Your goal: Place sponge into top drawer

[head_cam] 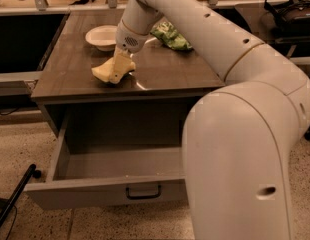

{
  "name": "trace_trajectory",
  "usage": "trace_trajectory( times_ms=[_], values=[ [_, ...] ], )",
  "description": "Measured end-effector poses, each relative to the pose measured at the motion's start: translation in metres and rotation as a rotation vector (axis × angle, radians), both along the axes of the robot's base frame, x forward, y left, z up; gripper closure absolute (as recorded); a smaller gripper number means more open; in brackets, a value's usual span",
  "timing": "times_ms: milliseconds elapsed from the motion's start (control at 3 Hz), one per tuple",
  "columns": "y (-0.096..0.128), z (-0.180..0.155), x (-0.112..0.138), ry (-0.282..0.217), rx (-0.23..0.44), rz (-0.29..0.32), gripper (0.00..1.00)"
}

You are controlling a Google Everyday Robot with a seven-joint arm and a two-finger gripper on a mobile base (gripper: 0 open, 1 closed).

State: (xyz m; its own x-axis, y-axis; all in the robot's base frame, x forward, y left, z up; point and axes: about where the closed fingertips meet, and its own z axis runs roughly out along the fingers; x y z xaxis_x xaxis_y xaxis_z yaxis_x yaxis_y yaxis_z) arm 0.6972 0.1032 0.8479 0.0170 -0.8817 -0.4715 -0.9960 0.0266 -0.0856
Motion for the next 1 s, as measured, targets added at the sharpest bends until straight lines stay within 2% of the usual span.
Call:
trace_trajectory(
  times_ms=[333, 667, 1000],
  values=[
    [-0.018, 0.038, -0.047, -0.031, 0.063, 0.009, 1.0],
    [-0.018, 0.038, -0.047, -0.031, 0.063, 0.009, 1.0],
    [-0.022, 0.029, -0.059, -0.014, 0.059, -0.001, 1.0]
  ],
)
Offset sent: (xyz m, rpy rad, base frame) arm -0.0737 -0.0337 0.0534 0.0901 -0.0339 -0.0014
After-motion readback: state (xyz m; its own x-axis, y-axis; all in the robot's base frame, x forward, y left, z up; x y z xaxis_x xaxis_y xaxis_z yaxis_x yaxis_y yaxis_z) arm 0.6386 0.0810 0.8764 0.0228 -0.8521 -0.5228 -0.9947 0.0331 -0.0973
